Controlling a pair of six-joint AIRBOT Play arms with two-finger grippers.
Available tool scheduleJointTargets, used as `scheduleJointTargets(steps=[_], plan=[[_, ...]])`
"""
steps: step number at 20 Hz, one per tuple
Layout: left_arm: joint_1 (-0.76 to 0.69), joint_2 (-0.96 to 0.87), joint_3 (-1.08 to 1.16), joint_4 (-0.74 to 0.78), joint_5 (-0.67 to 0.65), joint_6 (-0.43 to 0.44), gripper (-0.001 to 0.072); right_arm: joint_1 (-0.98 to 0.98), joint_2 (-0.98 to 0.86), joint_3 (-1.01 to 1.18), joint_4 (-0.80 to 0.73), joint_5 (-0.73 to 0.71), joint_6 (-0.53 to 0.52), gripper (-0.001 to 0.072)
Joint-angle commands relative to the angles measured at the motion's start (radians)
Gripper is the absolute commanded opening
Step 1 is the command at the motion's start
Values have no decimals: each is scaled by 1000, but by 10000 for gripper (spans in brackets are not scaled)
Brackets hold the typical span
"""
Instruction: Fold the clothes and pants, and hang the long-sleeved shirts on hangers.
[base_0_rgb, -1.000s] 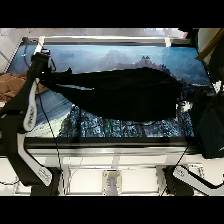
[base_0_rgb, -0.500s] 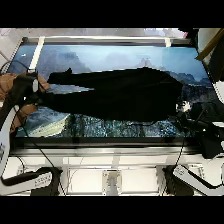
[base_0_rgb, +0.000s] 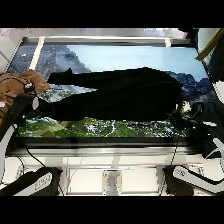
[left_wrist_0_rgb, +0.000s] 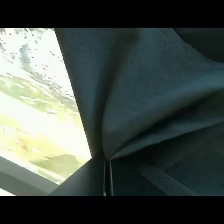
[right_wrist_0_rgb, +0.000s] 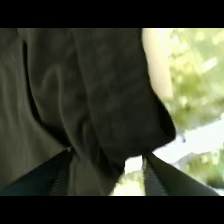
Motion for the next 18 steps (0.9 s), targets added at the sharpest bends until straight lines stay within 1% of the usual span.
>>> scheduleJointTargets(steps=[1,2,3,5,7,8,11,13,16,17,18], plan=[[1,13,-16,-6,20,-14,8,35,-14,31,56,-105,-2,329],[1,13,-16,-6,24,-15,8,33,-14,45,57,-103,-2,191],[1,13,-16,-7,27,-15,8,33,-13,59,58,-97,-1,28],[1,23,-16,-11,26,-19,8,32,-6,94,51,-55,0,17],[10,60,-16,0,29,-64,8,15,27,142,-8,21,7,16],[30,82,-16,2,27,-64,8,-8,51,164,-63,66,31,16],[111,167,-52,-12,24,-83,8,-115,133,216,-319,246,135,17],[145,233,-132,-43,24,-82,8,-196,190,217,-438,378,140,17],[149,339,-313,-113,32,-83,8,-282,229,217,-592,546,139,16],[149,372,-369,-130,48,-93,8,-306,231,217,-643,607,140,17],[149,404,-419,-129,64,-140,8,-323,231,217,-686,650,139,17]])
